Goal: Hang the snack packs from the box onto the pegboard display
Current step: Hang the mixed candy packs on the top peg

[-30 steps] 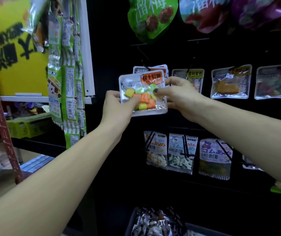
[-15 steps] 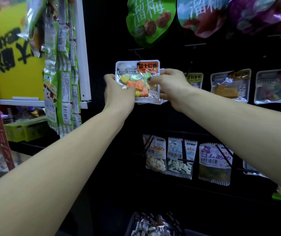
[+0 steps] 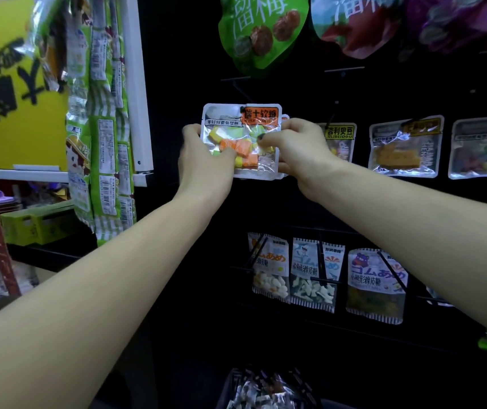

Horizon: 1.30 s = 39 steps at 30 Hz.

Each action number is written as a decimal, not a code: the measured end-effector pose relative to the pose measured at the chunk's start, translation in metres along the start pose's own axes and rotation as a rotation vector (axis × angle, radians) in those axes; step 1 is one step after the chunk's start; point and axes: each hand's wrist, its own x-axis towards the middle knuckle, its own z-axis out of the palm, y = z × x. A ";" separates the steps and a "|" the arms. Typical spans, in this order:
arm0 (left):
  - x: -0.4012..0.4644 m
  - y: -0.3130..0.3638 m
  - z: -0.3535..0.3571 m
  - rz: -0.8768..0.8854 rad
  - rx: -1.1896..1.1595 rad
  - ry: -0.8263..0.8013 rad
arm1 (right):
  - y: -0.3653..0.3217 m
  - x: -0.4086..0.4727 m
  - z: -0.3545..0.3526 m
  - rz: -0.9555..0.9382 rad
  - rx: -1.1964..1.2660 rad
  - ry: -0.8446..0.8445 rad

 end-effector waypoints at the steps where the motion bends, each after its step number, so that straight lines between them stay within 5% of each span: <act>1: 0.001 0.000 0.001 -0.004 0.002 -0.001 | 0.001 0.001 0.000 0.000 -0.002 0.002; 7: 0.012 -0.007 0.008 -0.056 0.072 -0.011 | 0.003 0.006 -0.001 0.043 -0.064 0.031; 15: 0.034 -0.015 0.043 0.034 0.573 -0.149 | 0.024 0.042 -0.006 0.100 -0.182 0.057; 25: 0.073 -0.041 0.070 -0.066 0.405 -0.207 | 0.036 0.065 -0.017 0.084 -0.436 0.152; 34: 0.083 -0.058 0.071 -0.002 0.282 -0.209 | 0.028 0.073 -0.029 -0.147 -0.584 -0.068; 39: 0.084 -0.070 0.076 0.024 0.242 -0.189 | 0.036 0.071 -0.025 -0.240 -0.625 -0.025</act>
